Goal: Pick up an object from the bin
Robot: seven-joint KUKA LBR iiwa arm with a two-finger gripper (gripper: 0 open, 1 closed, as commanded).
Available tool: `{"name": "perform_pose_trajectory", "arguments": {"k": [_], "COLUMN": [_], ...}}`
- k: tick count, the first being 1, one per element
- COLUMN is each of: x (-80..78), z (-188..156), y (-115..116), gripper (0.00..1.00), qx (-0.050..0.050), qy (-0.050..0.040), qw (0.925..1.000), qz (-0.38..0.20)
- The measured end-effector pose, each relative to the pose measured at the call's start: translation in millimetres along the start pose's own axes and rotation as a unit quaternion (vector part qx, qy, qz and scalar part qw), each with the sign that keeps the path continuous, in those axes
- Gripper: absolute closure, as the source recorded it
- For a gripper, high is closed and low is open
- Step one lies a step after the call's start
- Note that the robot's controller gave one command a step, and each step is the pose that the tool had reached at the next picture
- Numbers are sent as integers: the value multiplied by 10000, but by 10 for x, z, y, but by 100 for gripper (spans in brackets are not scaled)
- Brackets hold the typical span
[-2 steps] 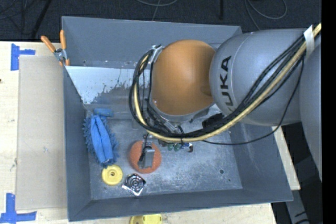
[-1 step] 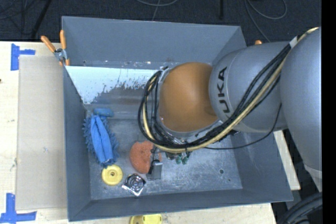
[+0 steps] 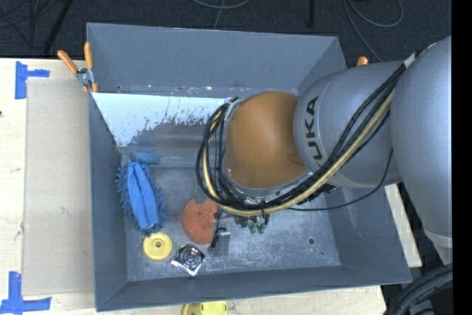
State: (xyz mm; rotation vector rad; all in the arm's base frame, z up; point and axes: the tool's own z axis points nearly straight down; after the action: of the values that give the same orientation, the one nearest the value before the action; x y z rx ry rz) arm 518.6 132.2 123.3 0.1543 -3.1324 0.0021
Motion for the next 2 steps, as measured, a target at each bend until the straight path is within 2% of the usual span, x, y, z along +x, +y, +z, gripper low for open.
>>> {"name": "perform_pose_trajectory", "arguments": {"k": [1, 2], "x": [7, 6], "z": [143, 143], "y": [333, 327], "gripper": [100, 0], "qx": [-5, -5], "qy": [-16, -16], "qw": [9821, 9824], "qz": [-1882, -1870]}}
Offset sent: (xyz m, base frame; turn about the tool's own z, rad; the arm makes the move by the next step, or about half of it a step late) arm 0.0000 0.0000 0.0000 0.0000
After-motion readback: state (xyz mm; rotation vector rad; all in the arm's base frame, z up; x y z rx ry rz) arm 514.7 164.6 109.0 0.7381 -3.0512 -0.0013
